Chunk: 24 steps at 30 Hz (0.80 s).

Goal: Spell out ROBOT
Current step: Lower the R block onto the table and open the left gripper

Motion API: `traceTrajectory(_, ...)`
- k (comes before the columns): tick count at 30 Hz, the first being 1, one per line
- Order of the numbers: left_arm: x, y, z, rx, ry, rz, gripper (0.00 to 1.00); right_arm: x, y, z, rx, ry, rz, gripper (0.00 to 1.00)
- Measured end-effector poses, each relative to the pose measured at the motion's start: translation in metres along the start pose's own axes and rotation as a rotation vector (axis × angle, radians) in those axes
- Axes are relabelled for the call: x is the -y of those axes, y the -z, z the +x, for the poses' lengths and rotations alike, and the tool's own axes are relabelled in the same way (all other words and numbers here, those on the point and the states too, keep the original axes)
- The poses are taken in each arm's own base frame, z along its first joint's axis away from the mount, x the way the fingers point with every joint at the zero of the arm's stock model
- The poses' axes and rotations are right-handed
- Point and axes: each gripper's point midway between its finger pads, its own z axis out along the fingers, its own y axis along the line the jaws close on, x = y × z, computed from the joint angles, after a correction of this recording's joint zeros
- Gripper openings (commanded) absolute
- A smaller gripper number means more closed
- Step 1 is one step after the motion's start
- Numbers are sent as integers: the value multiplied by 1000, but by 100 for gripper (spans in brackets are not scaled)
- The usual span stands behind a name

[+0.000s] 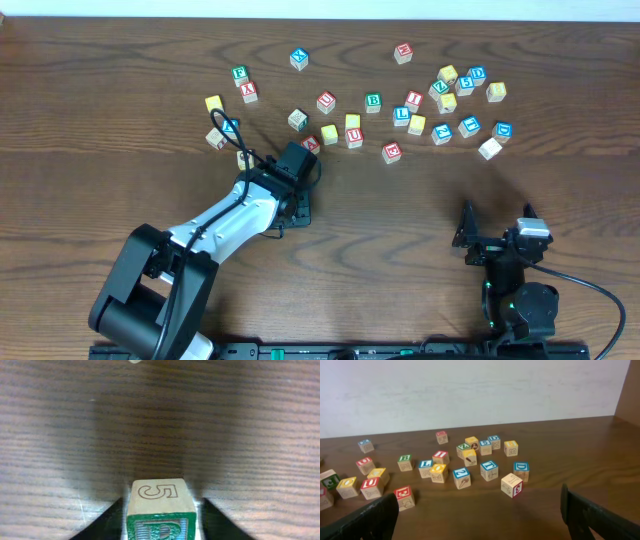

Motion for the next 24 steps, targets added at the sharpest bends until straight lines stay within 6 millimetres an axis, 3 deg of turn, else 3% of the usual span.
traceTrajectory(15, 3, 6, -5, 3, -14, 1, 55, 0, 0, 0, 0, 0, 0, 99)
traceTrajectory(19, 12, 25, -19, 14, -53, 7, 55, 0, 0, 0, 0, 0, 0, 99)
traceTrajectory(24, 27, 73, -46, 61, -95, 22, 55, 0, 0, 0, 0, 0, 0, 99)
